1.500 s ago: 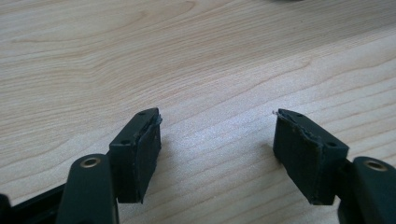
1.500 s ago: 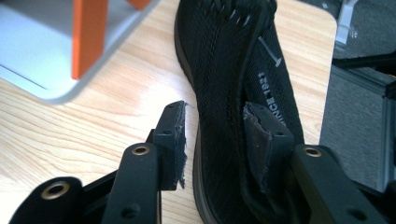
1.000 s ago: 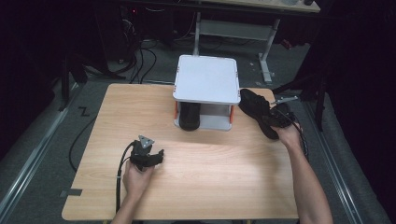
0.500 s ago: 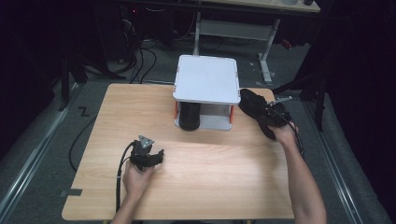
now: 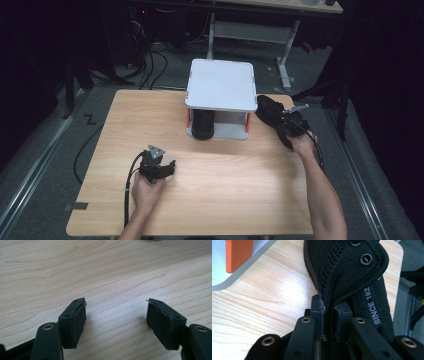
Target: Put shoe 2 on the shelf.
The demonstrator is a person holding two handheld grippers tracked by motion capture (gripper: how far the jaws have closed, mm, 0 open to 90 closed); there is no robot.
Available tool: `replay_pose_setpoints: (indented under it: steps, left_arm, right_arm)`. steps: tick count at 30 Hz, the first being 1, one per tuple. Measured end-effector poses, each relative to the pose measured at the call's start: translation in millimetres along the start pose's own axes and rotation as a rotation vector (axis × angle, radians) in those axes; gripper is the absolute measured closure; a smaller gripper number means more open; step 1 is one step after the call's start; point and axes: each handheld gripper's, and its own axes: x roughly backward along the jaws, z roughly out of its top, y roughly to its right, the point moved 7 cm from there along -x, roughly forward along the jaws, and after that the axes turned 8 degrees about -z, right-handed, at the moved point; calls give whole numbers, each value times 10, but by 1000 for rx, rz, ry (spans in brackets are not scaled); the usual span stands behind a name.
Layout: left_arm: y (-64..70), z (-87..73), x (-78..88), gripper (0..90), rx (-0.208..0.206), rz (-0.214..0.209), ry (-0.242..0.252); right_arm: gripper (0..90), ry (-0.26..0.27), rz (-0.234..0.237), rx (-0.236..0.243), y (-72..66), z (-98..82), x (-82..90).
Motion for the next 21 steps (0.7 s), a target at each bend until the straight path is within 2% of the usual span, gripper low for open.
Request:
replay_pose_setpoints:
  steps: [9,15,21]
  left_arm:
    - [0,0,0,323,1,-1,0]
    - [0,0,0,323,1,-1,0]
    - [5,0,-3,308,-4,-10,-3]
  right_arm:
    - [823,4,-34,22,-20,-1,46]
    - [825,41,-14,-19,-5,51,174]
    - [825,60,-9,-16,-32,45,292]
